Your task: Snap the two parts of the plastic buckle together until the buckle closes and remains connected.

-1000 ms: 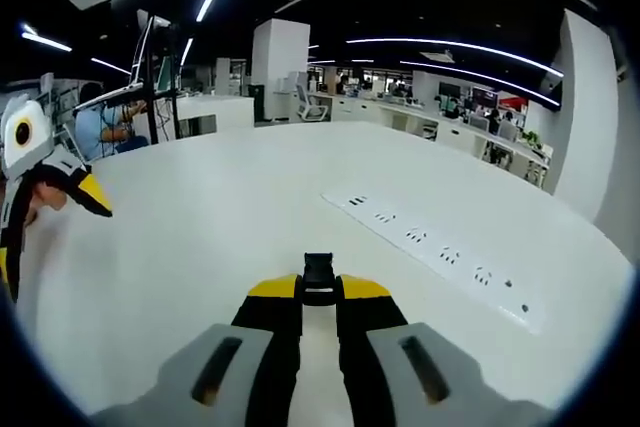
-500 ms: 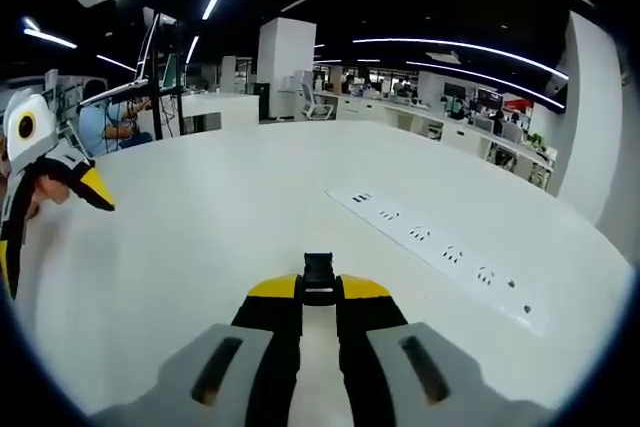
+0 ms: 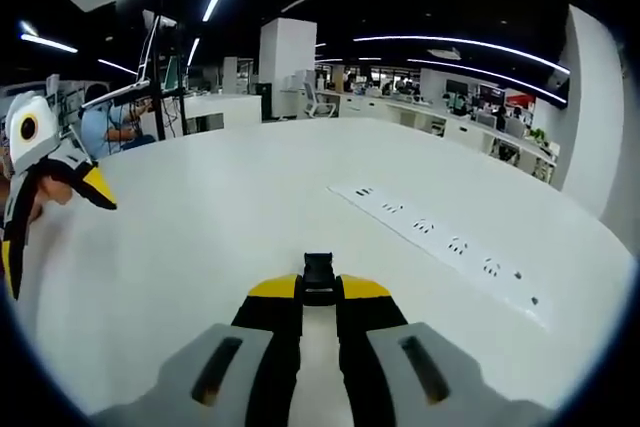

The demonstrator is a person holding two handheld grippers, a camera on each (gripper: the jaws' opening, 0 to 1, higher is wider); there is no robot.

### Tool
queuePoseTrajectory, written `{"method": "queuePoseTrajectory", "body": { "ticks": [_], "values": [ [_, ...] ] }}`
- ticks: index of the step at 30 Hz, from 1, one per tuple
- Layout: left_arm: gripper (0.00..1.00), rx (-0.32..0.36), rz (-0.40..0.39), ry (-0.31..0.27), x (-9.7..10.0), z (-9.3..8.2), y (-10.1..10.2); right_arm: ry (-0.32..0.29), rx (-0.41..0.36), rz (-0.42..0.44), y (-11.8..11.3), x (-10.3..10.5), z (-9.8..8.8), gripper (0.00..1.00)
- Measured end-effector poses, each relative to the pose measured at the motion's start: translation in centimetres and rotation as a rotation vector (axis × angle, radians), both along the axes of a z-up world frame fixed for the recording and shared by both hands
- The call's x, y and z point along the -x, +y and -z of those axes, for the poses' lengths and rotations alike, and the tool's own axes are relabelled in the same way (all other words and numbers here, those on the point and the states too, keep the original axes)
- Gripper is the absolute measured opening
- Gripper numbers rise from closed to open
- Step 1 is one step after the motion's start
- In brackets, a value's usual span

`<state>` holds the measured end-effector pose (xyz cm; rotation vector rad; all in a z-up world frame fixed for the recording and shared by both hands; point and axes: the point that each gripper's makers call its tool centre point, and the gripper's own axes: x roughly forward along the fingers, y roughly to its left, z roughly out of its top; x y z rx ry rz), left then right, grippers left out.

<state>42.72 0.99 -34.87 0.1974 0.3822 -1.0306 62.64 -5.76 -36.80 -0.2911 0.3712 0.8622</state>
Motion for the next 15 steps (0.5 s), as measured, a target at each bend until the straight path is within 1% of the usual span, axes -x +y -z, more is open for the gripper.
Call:
{"method": "queuePoseTrajectory", "body": {
  "ticks": [5,8,14,15],
  "values": [
    [0.99,-0.001,0.0,0.001,0.03,-0.01,0.0,0.003,-0.009,0.0,0.05,-0.15,-0.03,0.12],
    [0.99,-0.004,0.0,0.002,0.06,0.03,-0.01,0.004,-0.008,-0.003,0.22,0.09,0.01,0.12],
    [0.99,-0.003,-0.001,0.002,0.02,0.01,0.01,0.003,-0.012,0.0,0.03,-0.21,-0.02,0.12],
    [0.99,-0.004,-0.001,0.002,0.02,0.02,0.01,0.003,-0.014,0.0,0.14,0.09,0.0,0.12]
  ]
}}
